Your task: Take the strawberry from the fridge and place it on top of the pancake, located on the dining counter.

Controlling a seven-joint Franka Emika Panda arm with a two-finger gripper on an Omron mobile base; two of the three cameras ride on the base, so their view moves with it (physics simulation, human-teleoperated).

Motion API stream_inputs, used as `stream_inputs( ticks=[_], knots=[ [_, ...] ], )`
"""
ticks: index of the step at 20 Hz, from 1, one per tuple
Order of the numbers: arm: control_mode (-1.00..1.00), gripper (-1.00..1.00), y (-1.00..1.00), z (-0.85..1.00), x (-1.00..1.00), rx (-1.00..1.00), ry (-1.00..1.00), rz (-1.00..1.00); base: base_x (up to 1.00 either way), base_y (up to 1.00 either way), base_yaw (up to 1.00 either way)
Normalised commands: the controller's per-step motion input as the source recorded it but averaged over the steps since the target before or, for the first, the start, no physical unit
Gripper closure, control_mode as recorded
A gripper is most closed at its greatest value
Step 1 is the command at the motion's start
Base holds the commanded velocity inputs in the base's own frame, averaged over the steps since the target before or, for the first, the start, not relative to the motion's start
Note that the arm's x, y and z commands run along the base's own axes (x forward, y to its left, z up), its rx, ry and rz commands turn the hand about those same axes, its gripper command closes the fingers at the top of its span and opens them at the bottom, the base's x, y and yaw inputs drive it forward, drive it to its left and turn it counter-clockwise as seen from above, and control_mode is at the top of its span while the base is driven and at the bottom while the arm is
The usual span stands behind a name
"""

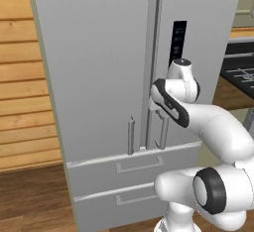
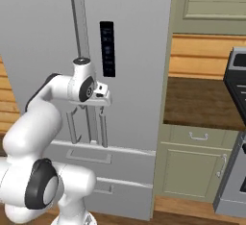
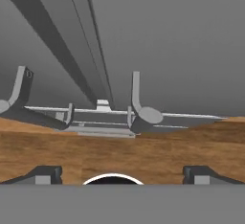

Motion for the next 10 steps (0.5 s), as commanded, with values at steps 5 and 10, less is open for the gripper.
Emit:
stream_inputs(
  ticks=[5, 10],
  knots=[
    [-1.0, -1.0, -0.11, -0.09, 0.35, 0.0, 0.0, 0.0, 0.0, 0.0, 0.0],
    [-1.0, -1.0, -0.03, 0.0, 0.37, 0.0, -0.02, 0.02, 0.0, 0.0, 0.0]
  ],
)
